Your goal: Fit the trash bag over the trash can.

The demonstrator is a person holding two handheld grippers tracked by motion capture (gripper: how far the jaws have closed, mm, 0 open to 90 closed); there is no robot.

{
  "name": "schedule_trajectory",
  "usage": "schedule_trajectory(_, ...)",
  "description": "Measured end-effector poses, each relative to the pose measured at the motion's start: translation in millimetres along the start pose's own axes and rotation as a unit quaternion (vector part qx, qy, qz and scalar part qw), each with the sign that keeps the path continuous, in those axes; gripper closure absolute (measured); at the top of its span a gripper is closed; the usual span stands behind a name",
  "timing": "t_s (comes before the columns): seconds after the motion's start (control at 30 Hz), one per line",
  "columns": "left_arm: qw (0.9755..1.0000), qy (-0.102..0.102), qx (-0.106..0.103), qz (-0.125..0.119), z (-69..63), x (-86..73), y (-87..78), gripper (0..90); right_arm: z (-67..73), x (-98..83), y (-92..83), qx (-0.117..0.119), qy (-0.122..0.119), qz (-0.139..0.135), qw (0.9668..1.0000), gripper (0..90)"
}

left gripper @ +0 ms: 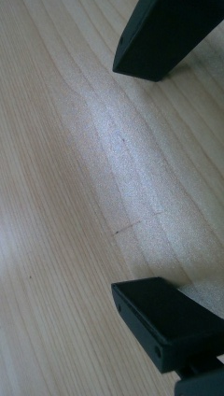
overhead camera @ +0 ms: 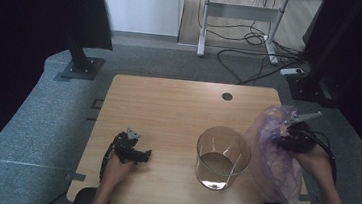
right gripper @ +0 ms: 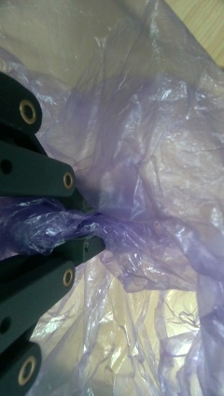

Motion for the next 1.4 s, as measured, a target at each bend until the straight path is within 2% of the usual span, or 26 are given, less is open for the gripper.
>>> schedule_trajectory(0.53,1.0000,0.000,0.000,0.000,0.0,0.0,0.0,0.0,-4.8,24.2,-57.3,-0.008,-0.017,-0.014,0.9997,80.7)
schedule_trajectory(0.8,1.0000,0.000,0.000,0.000,0.0,0.0,-0.1,0.0,-1.9,34.8,-84.3,0.001,-0.020,-0.024,0.9995,80.6)
schedule_trajectory(0.93,1.0000,0.000,0.000,0.001,0.0,0.0,-0.2,0.0,5.5,42.4,-94.7,0.007,-0.028,-0.031,0.9991,80.6)
schedule_trajectory(1.1,1.0000,0.000,0.000,0.001,0.0,0.0,-0.2,0.0,21.7,52.4,-100.7,0.021,-0.048,-0.037,0.9979,80.4)
schedule_trajectory(1.4,1.0000,0.000,0.000,0.001,0.1,0.0,-0.2,0.0,59.5,79.7,-96.5,0.054,-0.090,-0.044,0.9934,80.2)
Point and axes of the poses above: each handheld gripper's, and its own axes: y roughly forward along the jaws, x roughly out of its top, z roughly to its left, the point moved 6 cm from there along y, roughly forward along the jaws, and after that the axes turned 7 degrees about -x, right-handed, at the moved point
